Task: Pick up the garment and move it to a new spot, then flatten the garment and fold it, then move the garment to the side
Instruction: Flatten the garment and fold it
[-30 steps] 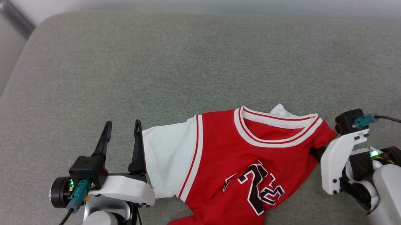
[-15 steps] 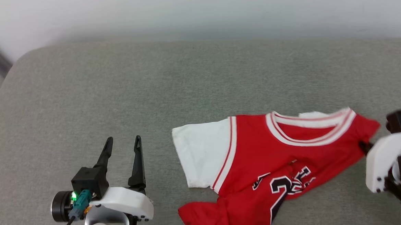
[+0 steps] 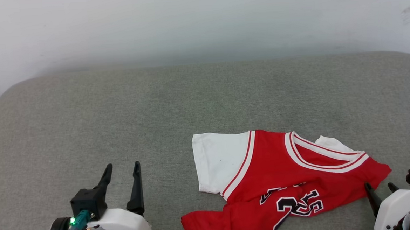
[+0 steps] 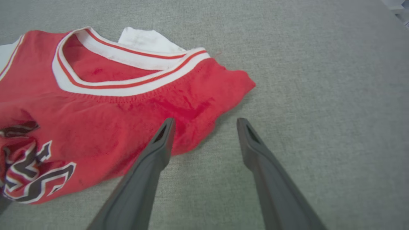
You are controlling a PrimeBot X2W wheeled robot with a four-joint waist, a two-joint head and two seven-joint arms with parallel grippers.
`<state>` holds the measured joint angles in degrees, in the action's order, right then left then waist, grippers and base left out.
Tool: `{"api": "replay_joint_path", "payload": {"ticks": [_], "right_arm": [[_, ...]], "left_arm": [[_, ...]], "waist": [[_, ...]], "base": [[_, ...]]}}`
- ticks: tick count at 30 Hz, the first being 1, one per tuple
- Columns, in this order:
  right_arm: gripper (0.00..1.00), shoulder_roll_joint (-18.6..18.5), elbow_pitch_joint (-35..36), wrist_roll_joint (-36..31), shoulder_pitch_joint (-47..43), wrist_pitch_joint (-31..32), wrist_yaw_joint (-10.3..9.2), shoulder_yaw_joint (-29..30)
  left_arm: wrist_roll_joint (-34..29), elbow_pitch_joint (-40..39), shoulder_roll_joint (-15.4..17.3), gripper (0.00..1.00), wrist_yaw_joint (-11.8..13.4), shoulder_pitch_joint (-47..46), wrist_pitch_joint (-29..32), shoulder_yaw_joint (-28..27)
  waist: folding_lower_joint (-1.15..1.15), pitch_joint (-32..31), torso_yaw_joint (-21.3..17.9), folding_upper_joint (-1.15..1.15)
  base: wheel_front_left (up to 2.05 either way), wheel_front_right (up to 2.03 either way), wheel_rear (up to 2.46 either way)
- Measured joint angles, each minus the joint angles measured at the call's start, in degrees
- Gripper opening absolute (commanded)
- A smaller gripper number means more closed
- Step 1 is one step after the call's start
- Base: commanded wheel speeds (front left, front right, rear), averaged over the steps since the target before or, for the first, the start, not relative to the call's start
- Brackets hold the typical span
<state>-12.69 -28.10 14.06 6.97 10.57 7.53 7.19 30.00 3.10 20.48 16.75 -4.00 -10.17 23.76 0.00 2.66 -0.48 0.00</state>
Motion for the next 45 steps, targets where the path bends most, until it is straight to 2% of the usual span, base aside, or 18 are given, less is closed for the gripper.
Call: {"api": "replay_joint_path", "payload": {"ticks": [7,11,16,26,27,28,29,30,31,36,39,42,45], "right_arm": [[1.00,-3.0,5.8,0.6,-1.3,4.3,-0.01,0.5],[1.00,-5.4,6.9,2.6,-0.6,10.4,-0.01,-0.3],[1.00,-8.0,6.8,5.7,2.2,16.8,-0.02,-2.7],[1.00,-8.3,1.1,9.2,8.3,20.8,-0.01,-4.5],[0.81,-8.4,0.4,9.3,8.8,21.3,-0.01,-4.4],[0.81,-8.3,-0.3,9.7,9.2,21.7,-0.01,-4.4],[0.36,-8.3,-0.8,10.2,9.6,22.1,-0.03,-4.4],[0.05,-8.3,-1.2,10.4,9.7,22.3,-0.04,-4.5],[0.00,-8.5,-1.3,10.4,9.7,22.2,-0.05,-5.0],[0.00,-8.8,-0.2,7.1,9.8,18.9,-0.02,-5.9],[0.00,-8.6,4.5,3.8,10.5,18.0,-0.02,-6.6],[0.00,-6.2,11.3,1.6,10.6,18.4,-0.02,-8.9],[0.00,-3.0,16.9,0.5,8.6,19.9,-0.02,-14.1]], "left_arm": [[0.1,-2.0,1.1,1.00,1.4,0.5,0.6,-1.1],[-0.2,-3.2,1.4,1.00,2.1,0.3,0.8,-1.4],[-1.0,-4.3,1.0,1.00,2.4,-2.2,0.5,-1.1],[-1.3,-2.4,-1.1,1.00,1.3,-6.9,-1.1,-0.1],[-1.3,-2.1,-1.2,1.00,1.3,-6.9,-1.2,-0.1],[-1.3,-1.8,-1.3,1.00,1.3,-7.0,-1.3,-0.1],[-1.2,-1.5,-1.3,1.00,1.3,-7.0,-1.5,-0.1],[-1.2,-1.1,-1.4,1.00,1.3,-7.1,-1.6,-0.1],[-1.2,-0.8,-1.4,1.00,1.2,-7.1,-1.6,-0.1],[-1.0,-0.1,-1.3,1.00,1.1,-6.8,-1.7,0.0],[-0.7,-0.1,-1.0,1.00,1.2,-6.3,-1.6,-0.1],[-0.6,-0.3,-0.8,1.00,1.4,-5.7,-1.3,0.1],[-0.6,-0.8,-0.7,1.00,1.4,-5.7,-1.0,0.4]], "waist": [[0.00,-0.3,-1.6,0.00],[0.00,1.0,-1.6,0.00],[0.00,3.8,-0.6,0.00],[0.00,9.7,3.0,0.00],[0.00,9.9,3.3,0.00],[0.00,10.0,3.6,0.00],[0.00,10.1,3.8,0.00],[0.00,9.9,4.0,0.00],[0.00,9.6,4.1,0.00],[0.00,7.6,4.4,0.00],[0.00,6.4,4.2,0.00],[0.00,5.4,3.9,0.00],[0.00,4.9,3.5,0.00]], "base": [[0.00,0.00,0.00],[0.00,0.00,0.00],[0.00,0.00,0.00],[0.00,0.00,0.00],[0.00,0.00,0.00],[0.00,0.00,0.00],[0.00,0.00,0.00],[0.00,0.00,0.00],[0.00,0.00,0.00],[0.00,0.00,0.00],[0.00,0.00,0.00],[0.00,0.00,0.00],[0.00,0.00,0.00]]}}
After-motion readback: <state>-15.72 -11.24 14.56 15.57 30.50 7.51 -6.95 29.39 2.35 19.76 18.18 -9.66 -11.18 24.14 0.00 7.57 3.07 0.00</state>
